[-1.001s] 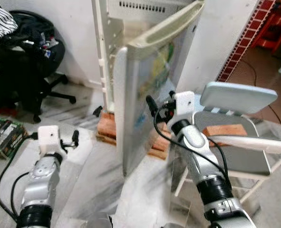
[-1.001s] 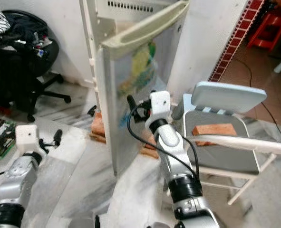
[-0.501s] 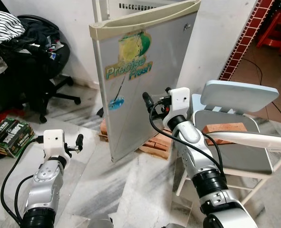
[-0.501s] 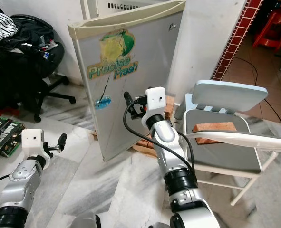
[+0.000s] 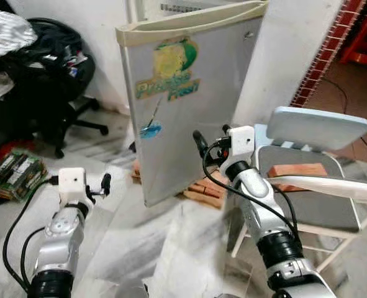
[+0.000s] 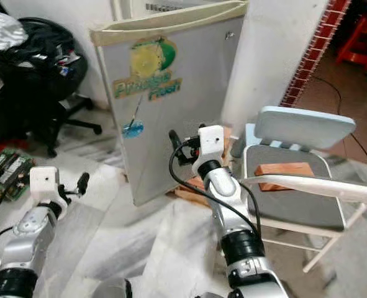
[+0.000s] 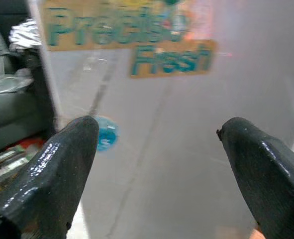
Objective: Restocking fridge
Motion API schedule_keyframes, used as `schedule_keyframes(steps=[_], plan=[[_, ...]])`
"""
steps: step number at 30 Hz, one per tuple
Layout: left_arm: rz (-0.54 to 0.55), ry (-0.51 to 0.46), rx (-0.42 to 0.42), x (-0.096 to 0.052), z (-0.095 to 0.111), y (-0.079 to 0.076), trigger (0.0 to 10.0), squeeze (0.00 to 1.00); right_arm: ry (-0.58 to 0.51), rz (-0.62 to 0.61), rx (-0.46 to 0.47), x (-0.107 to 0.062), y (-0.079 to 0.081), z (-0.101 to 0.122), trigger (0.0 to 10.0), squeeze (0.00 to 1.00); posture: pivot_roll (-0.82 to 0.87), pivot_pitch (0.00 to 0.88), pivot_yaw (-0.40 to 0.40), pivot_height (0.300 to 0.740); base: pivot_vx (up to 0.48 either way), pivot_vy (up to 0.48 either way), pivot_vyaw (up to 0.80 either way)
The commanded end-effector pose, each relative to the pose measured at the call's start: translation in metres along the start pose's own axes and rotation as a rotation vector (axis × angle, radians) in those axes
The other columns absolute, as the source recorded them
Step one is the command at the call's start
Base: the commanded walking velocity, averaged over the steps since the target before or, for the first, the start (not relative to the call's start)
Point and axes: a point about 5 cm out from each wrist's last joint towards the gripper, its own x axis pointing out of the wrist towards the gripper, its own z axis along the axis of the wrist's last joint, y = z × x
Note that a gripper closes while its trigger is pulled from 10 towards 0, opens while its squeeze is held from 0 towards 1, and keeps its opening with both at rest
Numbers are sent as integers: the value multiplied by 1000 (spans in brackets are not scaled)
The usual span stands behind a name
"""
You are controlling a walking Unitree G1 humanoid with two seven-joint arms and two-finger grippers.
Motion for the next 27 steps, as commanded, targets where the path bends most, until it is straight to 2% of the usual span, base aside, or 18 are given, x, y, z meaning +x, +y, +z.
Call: schedule_keyframes(steps=[1, 7, 20, 27], plan=[[5, -17, 6, -1, 4, 3, 10000, 0, -28, 12, -1, 1, 3, 5, 10000, 0, 105, 0, -13, 740, 420, 0, 656], [8, -10, 2, -2, 2, 4, 10000, 0, -27, 19, -3, 2, 4, 5, 10000, 0, 107, 0, -15, 740, 423, 0, 602], [-2, -10, -1, 0, 2, 2, 10000, 0, -36, 4, -8, 6, 4, 8, 10000, 0, 103, 0, -16, 740, 413, 0, 0], [0, 2, -5, 0, 0, 1, 10000, 0, -38, 18, 2, 7, 3, 9, 10000, 0, 106, 0, -20, 740, 236, 0, 0]])
